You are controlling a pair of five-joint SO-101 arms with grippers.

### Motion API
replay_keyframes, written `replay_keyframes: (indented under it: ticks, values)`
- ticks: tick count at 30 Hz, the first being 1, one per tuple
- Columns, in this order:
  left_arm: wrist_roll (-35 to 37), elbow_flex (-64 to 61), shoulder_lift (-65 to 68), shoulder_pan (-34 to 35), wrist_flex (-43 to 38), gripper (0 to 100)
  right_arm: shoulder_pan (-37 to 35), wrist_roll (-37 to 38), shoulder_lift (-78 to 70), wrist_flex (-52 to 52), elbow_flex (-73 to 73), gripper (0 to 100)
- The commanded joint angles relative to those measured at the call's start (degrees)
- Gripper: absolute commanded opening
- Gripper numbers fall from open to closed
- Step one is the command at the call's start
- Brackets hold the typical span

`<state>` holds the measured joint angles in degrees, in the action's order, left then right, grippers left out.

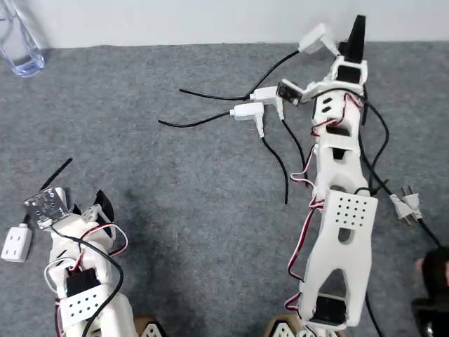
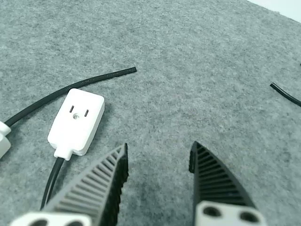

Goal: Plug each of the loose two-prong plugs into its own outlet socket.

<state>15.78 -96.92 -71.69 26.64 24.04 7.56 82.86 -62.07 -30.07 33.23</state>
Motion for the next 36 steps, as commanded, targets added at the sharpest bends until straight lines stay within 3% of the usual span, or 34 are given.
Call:
replay_keyframes:
  ticks: [1, 6, 9, 11, 22, 28, 36]
  values:
    - [-0.4, 0.3, -0.5, -0.4, -0.9, 21, 0.4, -9.2, 7.9, 13.8, 3.1, 32.8]
    - [-0.4, 0.3, -0.5, -0.4, -0.9, 21, 1.6, -26.7, 15.5, 42.0, 3.4, 24.9]
    - [-0.4, 0.3, -0.5, -0.4, -0.9, 21, 1.6, -38.4, 17.0, 50.9, 3.4, 28.8]
    - [-0.4, 0.3, -0.5, -0.4, -0.9, 21, 1.5, -42.0, 17.0, 53.9, 3.4, 32.4]
    - [-0.4, 0.3, -0.5, -0.4, -0.9, 21, -4.6, -42.3, 18.6, 76.8, 4.9, 32.9]
    - [-0.4, 0.3, -0.5, -0.4, -0.9, 21, -9.3, -38.5, 21.3, 94.6, 12.7, 32.9]
    - [-0.4, 0.3, -0.5, -0.4, -0.9, 21, -9.4, -38.7, 24.0, 115.0, 26.4, 32.9]
